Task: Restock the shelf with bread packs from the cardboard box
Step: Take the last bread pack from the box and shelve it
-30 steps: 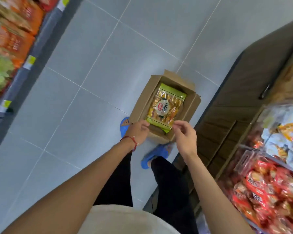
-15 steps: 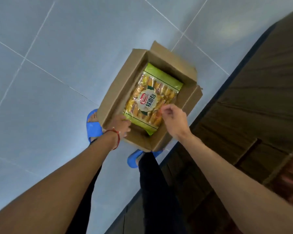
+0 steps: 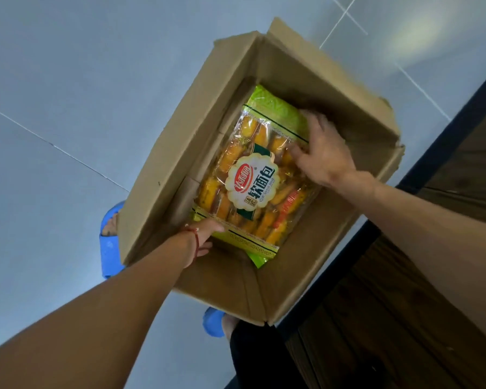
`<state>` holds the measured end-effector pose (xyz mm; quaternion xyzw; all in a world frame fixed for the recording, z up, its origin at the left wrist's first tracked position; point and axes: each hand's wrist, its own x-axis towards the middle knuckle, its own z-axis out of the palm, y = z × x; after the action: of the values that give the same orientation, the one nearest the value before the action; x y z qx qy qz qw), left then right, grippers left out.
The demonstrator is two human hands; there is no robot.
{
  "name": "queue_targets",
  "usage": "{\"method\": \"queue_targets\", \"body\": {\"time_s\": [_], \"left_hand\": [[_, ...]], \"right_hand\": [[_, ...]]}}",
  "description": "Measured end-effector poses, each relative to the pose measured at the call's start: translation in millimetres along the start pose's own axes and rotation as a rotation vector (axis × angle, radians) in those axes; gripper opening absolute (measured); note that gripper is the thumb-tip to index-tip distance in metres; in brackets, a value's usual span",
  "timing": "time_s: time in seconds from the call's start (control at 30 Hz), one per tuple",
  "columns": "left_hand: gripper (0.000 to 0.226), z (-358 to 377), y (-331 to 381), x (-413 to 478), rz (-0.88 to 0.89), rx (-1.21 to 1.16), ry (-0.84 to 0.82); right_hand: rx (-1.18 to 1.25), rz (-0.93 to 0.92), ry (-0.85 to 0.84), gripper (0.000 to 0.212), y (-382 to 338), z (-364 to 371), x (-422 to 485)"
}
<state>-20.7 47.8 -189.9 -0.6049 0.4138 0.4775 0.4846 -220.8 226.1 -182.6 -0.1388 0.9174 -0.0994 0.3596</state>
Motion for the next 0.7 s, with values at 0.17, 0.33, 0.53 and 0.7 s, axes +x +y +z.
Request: {"method": "queue_targets", "body": {"time_s": [0.17,0.33,0.53,0.7], "left_hand": [[0.081,14,-1,26,-0.022,-0.154,-0.049],[0.089,22,-3,31,-0.011,-0.363,0.093],[0.107,14,-9,32,-0.016,-0.637,0.237],[0.098,31,-12,38,0.044,-0.666,0.158]], "right_hand": [[0.06,0.06,0.026,0.074,4,12,19],[0.113,0.14,0.02,0.074,3,17,21],[0.141,0.173,-0.06,0.067,0,18,24],[0.177,0.16,-0.082,0.083,4,27,21]]}}
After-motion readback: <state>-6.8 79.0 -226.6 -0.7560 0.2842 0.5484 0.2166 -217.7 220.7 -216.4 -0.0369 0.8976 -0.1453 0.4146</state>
